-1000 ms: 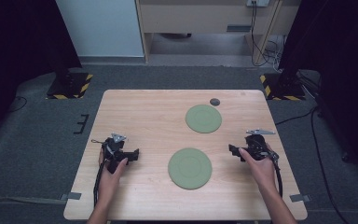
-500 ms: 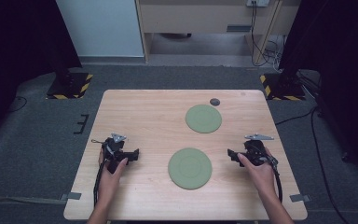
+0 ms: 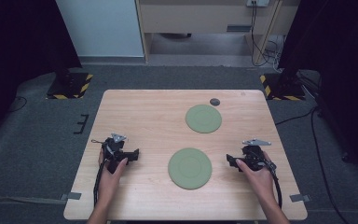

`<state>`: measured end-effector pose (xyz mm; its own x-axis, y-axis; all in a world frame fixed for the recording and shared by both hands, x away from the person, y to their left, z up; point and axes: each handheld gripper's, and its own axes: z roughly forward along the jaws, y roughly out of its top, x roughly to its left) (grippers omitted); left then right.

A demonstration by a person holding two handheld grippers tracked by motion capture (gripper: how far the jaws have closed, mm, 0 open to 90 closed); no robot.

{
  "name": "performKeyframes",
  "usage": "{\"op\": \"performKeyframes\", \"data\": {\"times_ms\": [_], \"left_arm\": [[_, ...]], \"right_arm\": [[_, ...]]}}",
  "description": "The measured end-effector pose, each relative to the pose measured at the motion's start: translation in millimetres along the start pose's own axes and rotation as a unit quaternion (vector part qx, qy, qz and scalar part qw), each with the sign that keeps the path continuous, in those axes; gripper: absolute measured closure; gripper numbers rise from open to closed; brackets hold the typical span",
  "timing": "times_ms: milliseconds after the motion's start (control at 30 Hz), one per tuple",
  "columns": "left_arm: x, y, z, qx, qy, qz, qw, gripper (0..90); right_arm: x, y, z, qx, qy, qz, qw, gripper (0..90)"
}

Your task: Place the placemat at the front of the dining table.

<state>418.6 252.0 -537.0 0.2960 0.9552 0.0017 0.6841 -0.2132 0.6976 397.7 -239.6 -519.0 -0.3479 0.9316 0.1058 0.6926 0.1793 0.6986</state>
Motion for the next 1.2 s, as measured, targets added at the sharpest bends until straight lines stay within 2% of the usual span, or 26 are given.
{"op": "performKeyframes", "data": {"times_ms": [300, 667, 833, 1200], "left_arm": [[0.0, 0.0, 0.0, 0.0, 0.0, 0.0, 1.0, 0.0], [0.0, 0.0, 0.0, 0.0, 0.0, 0.0, 1.0, 0.0], [0.0, 0.0, 0.0, 0.0, 0.0, 0.0, 1.0, 0.0], [0.0, 0.0, 0.0, 0.0, 0.0, 0.0, 1.0, 0.0]], "right_arm": [[0.6, -4.9, 2.9, -0.001, 0.003, 0.003, 1.0, 9.7], [12.6, -6.9, 1.7, -0.004, 0.01, -0.008, 0.9999, 9.4], [13.5, -7.0, 3.1, -0.006, 0.001, -0.008, 0.9999, 9.4], [12.6, -9.3, 14.3, -0.01, -0.035, -0.005, 0.9993, 9.2]]}}
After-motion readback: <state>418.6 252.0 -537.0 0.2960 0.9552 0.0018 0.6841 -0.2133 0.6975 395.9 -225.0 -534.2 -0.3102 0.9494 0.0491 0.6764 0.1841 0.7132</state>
